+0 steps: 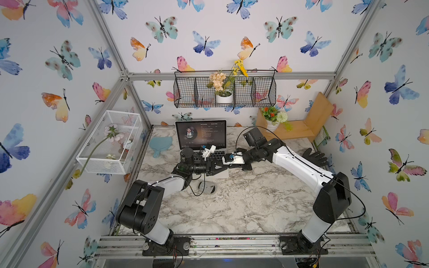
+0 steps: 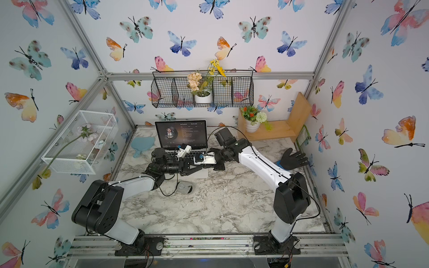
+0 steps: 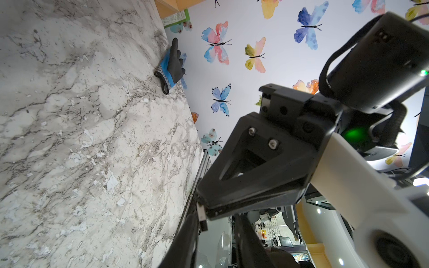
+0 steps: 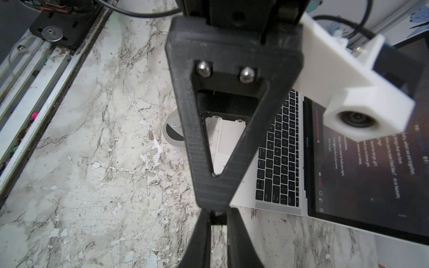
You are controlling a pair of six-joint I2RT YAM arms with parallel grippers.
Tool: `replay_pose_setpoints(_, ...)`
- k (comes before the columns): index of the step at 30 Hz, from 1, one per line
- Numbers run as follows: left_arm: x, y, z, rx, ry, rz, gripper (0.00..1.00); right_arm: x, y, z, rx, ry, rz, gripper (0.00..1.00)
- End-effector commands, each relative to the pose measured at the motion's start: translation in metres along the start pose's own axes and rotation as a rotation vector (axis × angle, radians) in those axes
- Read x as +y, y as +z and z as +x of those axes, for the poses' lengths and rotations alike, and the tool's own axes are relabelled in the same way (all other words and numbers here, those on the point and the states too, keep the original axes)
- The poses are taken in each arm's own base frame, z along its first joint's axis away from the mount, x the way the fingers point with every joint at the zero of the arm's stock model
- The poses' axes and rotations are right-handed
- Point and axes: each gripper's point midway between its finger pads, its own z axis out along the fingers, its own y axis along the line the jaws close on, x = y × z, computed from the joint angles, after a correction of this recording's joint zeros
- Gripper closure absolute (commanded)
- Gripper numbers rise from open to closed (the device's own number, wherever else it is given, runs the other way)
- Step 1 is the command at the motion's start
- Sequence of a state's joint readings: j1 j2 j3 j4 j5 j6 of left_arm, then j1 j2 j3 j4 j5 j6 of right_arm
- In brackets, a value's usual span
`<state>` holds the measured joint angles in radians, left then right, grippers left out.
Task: Remove the wireless mouse receiver from the laptop
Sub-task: Pick up the USB plug at the center of the board.
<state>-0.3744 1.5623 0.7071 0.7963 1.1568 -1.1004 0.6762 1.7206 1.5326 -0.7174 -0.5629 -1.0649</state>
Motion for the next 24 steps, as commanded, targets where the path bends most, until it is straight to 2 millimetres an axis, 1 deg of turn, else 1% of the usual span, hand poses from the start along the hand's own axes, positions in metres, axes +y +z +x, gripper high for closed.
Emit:
replay_pose_setpoints(1, -0.0004, 0.0016, 0.0027, 0.015, 0.031, 0.011, 0.72, 0.0016, -0.0056, -0.0176, -0.049, -0.005, -0.009, 0.87)
replay_pose_setpoints(6, 0.0033, 0.0018, 0.0035, 0.017, 0.025, 0.000, 0.77, 0.0022, -0.0067, -0.0191, -0.052, -0.005, -0.008, 0.87)
replay_pose_setpoints(12, 0.0091, 0.0024, 0.0041, 0.023, 0.019, -0.018, 0.80, 0.0029, -0.0076, -0.0208, -0.058, -0.008, -0.006, 0.87)
replay_pose_setpoints(14, 0.0095, 0.0023, 0.0040, 0.021, 0.020, -0.020, 0.81, 0.0030, -0.0078, -0.0216, -0.060, -0.011, -0.005, 0.87)
replay_pose_setpoints(17, 0.0087, 0.0026, 0.0031, 0.021, 0.022, -0.019, 0.86, 0.0033, -0.0074, -0.0213, -0.059, -0.009, -0.005, 0.87)
replay_pose_setpoints(24, 0.0062, 0.0024, 0.0020, 0.018, 0.028, -0.018, 0.90, 0.0040, -0.0072, -0.0208, -0.056, -0.007, -0.004, 0.87)
